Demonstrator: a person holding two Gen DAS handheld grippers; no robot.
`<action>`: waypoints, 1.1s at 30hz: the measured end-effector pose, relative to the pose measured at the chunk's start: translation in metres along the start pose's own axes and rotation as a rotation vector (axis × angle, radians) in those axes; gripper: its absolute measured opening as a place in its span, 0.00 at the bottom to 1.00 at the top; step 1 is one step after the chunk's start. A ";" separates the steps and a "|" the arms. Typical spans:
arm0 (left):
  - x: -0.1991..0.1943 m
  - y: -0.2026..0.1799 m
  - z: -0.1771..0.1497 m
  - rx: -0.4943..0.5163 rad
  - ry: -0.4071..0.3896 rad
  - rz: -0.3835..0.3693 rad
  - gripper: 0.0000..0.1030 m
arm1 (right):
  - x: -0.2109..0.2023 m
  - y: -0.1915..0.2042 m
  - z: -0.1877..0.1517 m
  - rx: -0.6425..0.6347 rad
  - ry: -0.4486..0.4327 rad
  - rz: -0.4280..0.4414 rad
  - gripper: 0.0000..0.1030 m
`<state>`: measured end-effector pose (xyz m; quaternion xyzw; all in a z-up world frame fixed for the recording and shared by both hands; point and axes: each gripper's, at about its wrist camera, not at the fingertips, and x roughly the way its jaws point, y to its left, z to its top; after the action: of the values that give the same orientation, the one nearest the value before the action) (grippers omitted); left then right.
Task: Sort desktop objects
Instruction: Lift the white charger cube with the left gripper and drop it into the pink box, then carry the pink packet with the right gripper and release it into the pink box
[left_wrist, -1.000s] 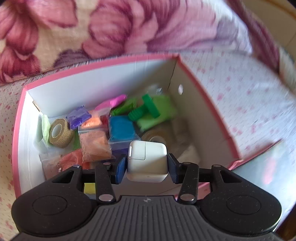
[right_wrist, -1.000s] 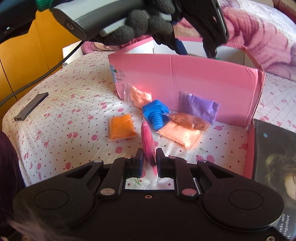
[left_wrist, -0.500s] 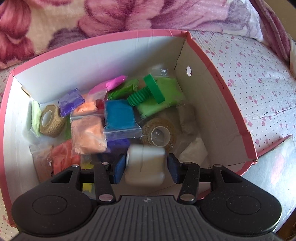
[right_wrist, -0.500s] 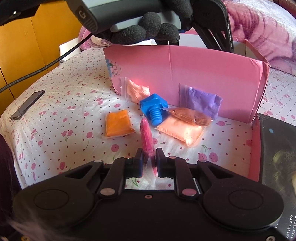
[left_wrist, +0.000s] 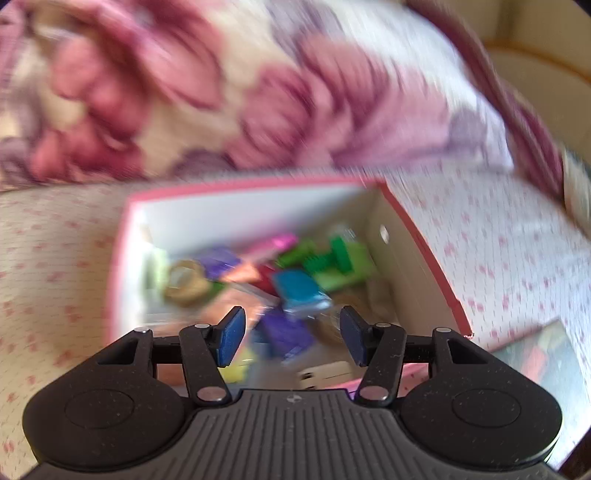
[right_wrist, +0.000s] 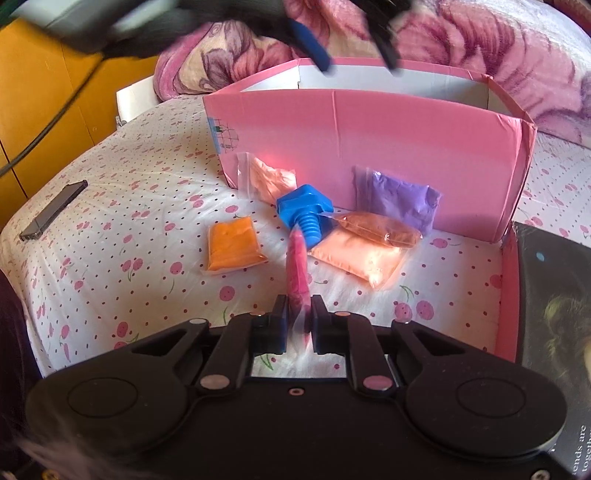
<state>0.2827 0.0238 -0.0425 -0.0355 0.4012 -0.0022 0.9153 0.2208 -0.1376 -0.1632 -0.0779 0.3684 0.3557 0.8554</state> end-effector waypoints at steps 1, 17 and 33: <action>-0.013 0.008 -0.008 -0.026 -0.040 0.021 0.53 | -0.001 0.000 0.000 0.002 -0.002 -0.001 0.10; -0.002 0.118 -0.132 -0.259 -0.048 0.314 0.57 | -0.043 0.006 0.018 0.009 -0.040 -0.024 0.09; 0.019 0.136 -0.133 -0.387 0.076 0.121 0.57 | -0.034 -0.042 0.145 0.041 -0.003 -0.038 0.09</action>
<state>0.1943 0.1509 -0.1556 -0.1865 0.4295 0.1286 0.8742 0.3163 -0.1300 -0.0416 -0.0667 0.3726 0.3316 0.8641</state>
